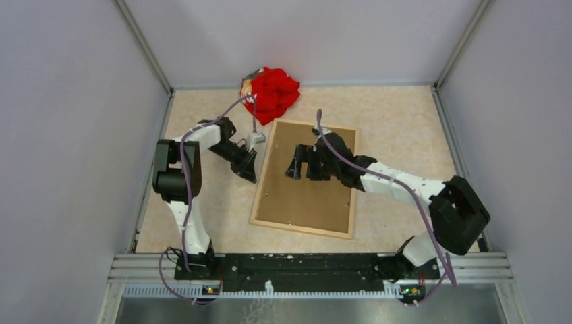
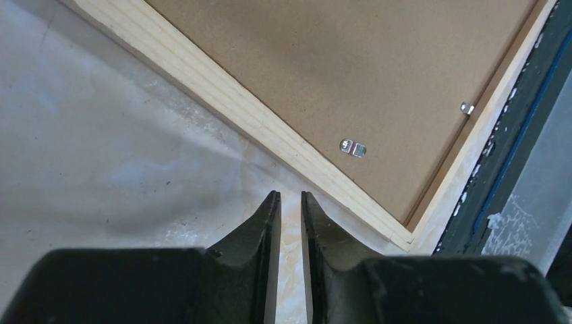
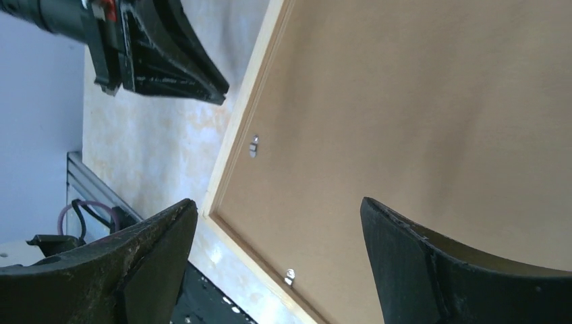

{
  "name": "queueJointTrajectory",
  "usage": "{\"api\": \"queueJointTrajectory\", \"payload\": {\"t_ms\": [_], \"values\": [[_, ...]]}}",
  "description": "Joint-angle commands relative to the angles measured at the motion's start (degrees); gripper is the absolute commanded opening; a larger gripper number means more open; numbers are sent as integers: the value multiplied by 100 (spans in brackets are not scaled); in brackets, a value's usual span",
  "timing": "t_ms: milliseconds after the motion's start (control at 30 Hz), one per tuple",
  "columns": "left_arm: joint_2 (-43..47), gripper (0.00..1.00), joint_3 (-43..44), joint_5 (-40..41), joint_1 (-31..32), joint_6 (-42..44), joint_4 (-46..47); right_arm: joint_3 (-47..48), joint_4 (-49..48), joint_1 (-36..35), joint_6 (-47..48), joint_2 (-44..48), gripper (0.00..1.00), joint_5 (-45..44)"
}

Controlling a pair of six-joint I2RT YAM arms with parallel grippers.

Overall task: Put the photo into the frame
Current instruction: Install the photo frame at the center of the board.

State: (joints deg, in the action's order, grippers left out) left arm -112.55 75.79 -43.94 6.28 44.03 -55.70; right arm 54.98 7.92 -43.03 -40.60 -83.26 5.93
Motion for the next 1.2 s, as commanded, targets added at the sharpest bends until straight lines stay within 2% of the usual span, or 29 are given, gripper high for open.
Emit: {"api": "queueJointTrajectory", "payload": {"t_ms": [0, 233, 600, 1167], "values": [[-151, 23, 115, -695, -48, 14, -128, 91, -829, -514, -335, -610, 90, 154], [-345, 20, -19, -853, -48, 149, -160, 527, -1399, -1019, -526, -1553, 89, 320], [-390, 15, -57, -940, -42, 208, -105, 1115, -1635, -1247, -608, -2424, 87, 423], [-333, 12, -162, -819, -40, 175, 47, 1262, -1713, -1326, -716, -2866, 86, 549]]}}
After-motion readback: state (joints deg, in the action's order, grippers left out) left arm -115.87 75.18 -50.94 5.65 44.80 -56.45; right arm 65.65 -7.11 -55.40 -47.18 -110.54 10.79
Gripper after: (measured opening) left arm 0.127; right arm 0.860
